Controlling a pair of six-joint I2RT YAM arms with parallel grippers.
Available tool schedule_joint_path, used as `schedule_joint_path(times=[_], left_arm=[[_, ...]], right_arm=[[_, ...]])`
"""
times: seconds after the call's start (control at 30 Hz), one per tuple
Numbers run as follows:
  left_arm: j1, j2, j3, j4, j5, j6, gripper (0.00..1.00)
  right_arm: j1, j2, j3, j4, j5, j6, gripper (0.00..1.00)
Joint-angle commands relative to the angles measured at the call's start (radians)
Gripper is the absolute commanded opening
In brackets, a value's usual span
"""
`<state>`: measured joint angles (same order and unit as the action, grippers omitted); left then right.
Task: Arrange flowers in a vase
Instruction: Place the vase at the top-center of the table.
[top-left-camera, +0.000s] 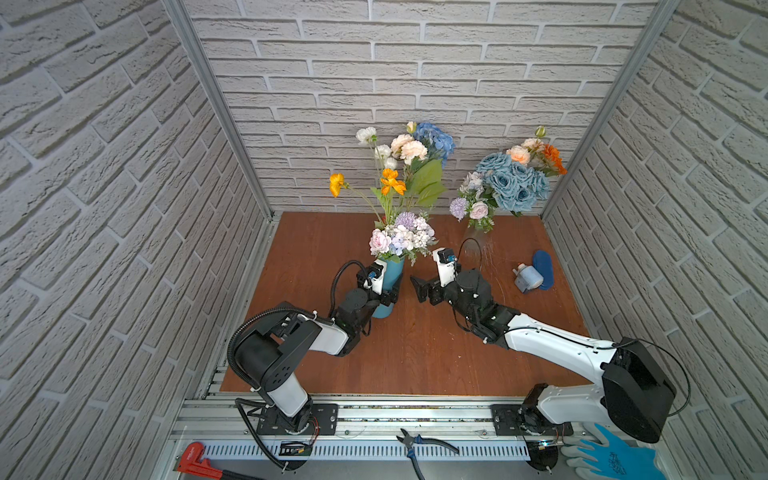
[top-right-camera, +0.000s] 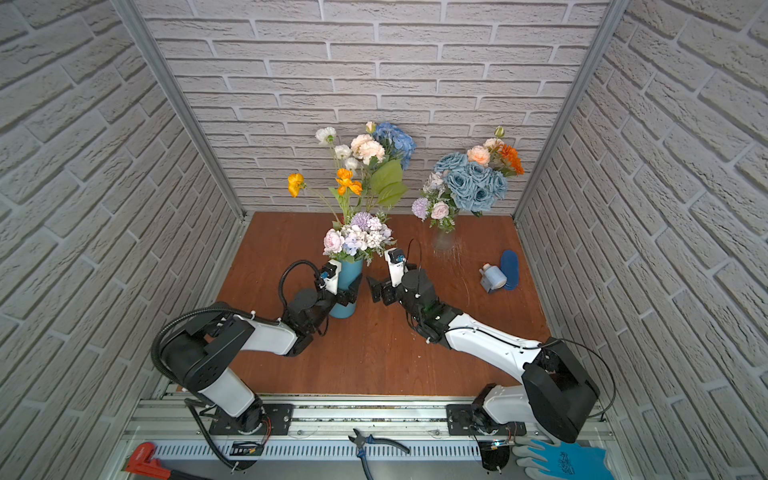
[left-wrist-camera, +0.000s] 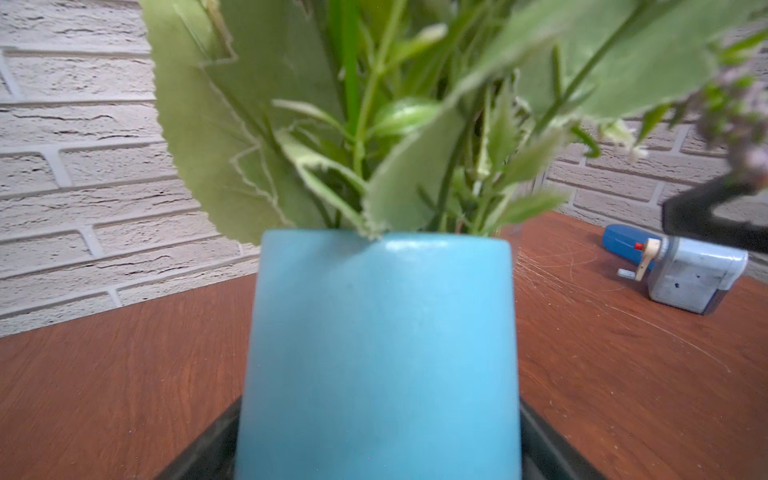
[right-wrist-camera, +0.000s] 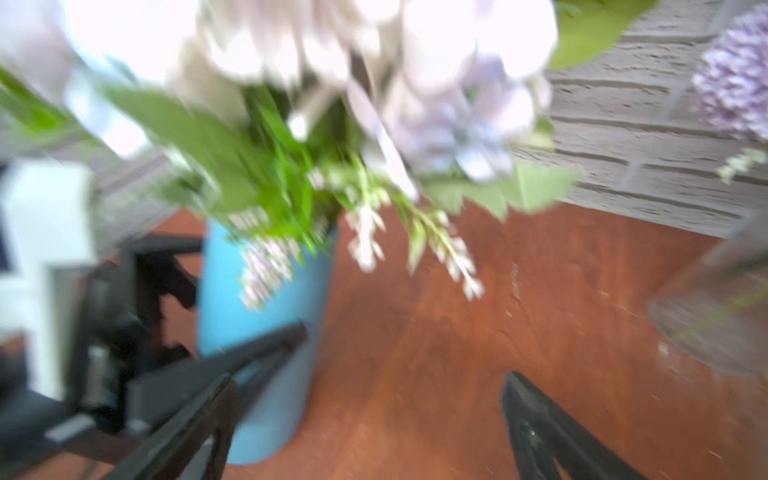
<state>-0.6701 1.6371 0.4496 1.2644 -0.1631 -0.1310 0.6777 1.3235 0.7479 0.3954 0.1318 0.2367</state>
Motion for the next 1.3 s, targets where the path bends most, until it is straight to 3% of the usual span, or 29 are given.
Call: schedule_joint_path(times=[0.0, 0.2, 0.37, 0.47, 0.63, 0.9, 1.27], left_arm=[[-0.018, -0.067, 0.006, 0.139, 0.028, -0.005, 0.49], [-0.025, -0.107, 0.002, 0.139, 0.041, -0.006, 0.48], [-0.025, -0.115, 0.0, 0.139, 0.045, -0.01, 0.48], [-0.028, -0.108, 0.0, 0.139, 0.044, -0.014, 0.48], [-0.029, -0.111, -0.006, 0.139, 0.036, -0.015, 0.47], [-0.034, -0.108, -0.008, 0.139, 0.042, -0.015, 0.47], [-0.036, -0.108, -0.01, 0.138, 0.05, -0.016, 0.46]], right_arm=[[-0.009, 0.027, 0.027, 0.124, -0.12, 0.083, 0.99], [-0.033, 0.084, 0.009, 0.26, -0.201, 0.151, 0.99], [-0.042, 0.105, -0.006, 0.288, -0.226, 0.16, 0.99], [-0.044, 0.156, 0.029, 0.295, -0.297, 0.205, 0.99], [-0.059, 0.225, 0.023, 0.365, -0.314, 0.286, 0.99], [-0.09, 0.368, 0.035, 0.641, -0.424, 0.424, 0.98], [-0.09, 0.442, 0.112, 0.622, -0.499, 0.461, 0.97]])
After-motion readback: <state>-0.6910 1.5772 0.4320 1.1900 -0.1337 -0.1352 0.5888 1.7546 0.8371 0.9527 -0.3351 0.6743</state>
